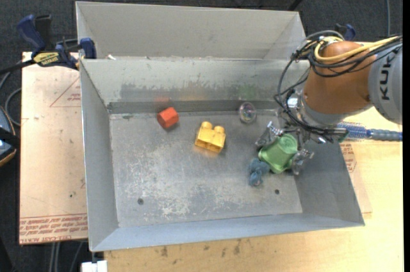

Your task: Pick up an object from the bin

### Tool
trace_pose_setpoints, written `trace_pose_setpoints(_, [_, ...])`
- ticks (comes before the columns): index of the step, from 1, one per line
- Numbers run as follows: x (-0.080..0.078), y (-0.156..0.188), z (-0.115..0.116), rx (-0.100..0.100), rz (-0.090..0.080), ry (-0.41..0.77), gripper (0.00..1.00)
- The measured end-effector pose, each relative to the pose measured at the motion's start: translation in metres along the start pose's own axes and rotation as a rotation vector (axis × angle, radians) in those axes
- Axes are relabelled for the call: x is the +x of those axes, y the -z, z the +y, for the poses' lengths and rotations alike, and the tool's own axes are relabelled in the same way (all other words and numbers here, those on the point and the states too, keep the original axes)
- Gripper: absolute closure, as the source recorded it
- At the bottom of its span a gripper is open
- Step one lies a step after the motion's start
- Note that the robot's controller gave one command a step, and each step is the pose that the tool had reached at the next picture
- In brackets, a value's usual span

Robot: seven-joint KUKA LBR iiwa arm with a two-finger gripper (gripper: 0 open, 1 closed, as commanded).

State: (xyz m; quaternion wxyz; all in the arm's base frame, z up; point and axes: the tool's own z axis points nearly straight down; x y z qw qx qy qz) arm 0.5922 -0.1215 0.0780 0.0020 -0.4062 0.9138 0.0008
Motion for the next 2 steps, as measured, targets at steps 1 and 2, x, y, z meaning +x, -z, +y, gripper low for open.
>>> trace_pose_setpoints(1, [-0.002, 0.001, 0.0, -0.001, -0.003, -0.001, 1.0])
trace_pose_setpoints(2, [-0.004, 0.057, 0.0, 0.005, -0.002, -0.003, 1.0])
